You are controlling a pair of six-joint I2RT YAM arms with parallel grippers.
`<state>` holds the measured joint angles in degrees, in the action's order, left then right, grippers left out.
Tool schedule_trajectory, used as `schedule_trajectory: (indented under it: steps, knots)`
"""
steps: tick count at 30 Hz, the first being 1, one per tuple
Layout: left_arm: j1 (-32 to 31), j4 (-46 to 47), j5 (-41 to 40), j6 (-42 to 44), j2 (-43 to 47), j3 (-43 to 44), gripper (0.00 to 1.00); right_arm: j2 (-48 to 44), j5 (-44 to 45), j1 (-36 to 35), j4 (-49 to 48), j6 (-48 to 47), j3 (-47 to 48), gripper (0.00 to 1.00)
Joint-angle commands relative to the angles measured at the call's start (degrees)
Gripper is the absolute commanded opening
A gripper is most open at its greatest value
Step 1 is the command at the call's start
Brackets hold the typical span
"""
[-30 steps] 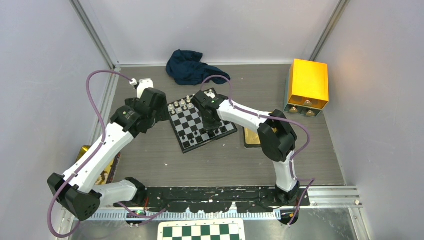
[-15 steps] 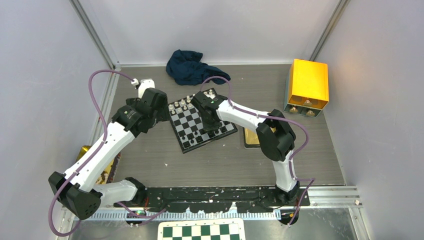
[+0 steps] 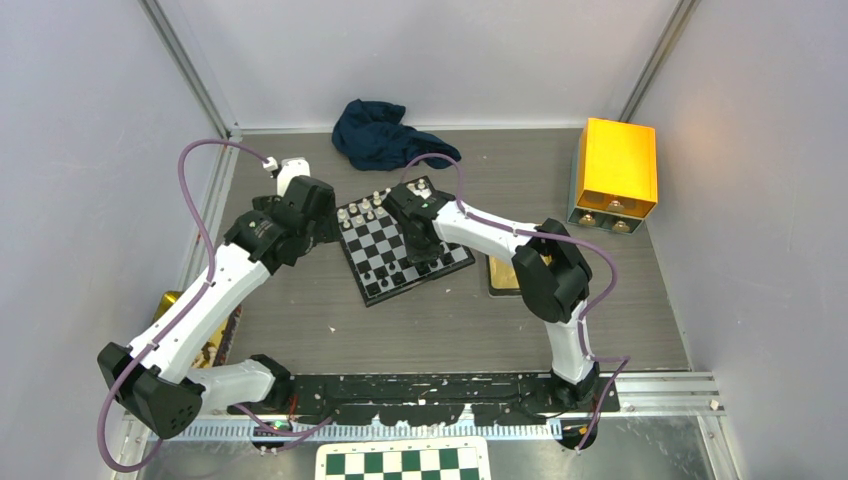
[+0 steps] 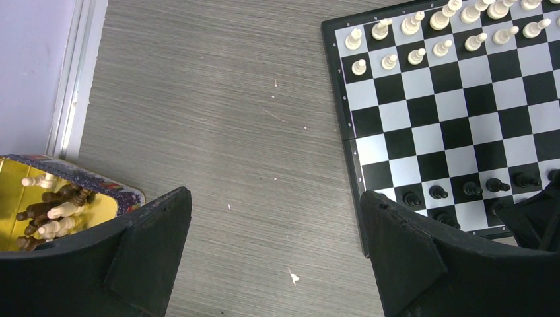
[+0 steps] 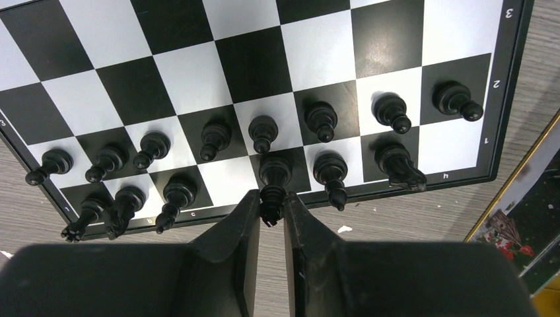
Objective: Set up the chess pieces on the board
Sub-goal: Place the chess piece on the chessboard.
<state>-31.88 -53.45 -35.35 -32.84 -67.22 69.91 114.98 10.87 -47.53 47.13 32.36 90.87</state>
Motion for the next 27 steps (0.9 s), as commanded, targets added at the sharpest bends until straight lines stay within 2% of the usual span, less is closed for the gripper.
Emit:
schedule_trajectory:
  steps: [1, 18, 20, 27]
  knots:
    - [-0.2, 1.6, -0.6, -0.6, 0.4, -0.1, 1.0, -3.4, 0.6, -0.3, -0.8, 1.2, -0.9, 0.01]
    - [-0.2, 1.4, 0.0, -0.9, 0.7, -0.3, 1.0, -4.5, 1.3, -0.3, -0.7, 1.7, -2.0, 0.01]
    - [-0.2, 1.5, 0.1, -1.0, 0.7, -0.4, 1.0, -4.4, 1.3, -0.3, -0.7, 1.6, -2.0, 0.04]
    - [-0.2, 1.4, 0.0, -0.9, 0.7, -0.5, 1.0, -4.0, 0.9, -0.3, -0.7, 1.2, -1.9, 0.25]
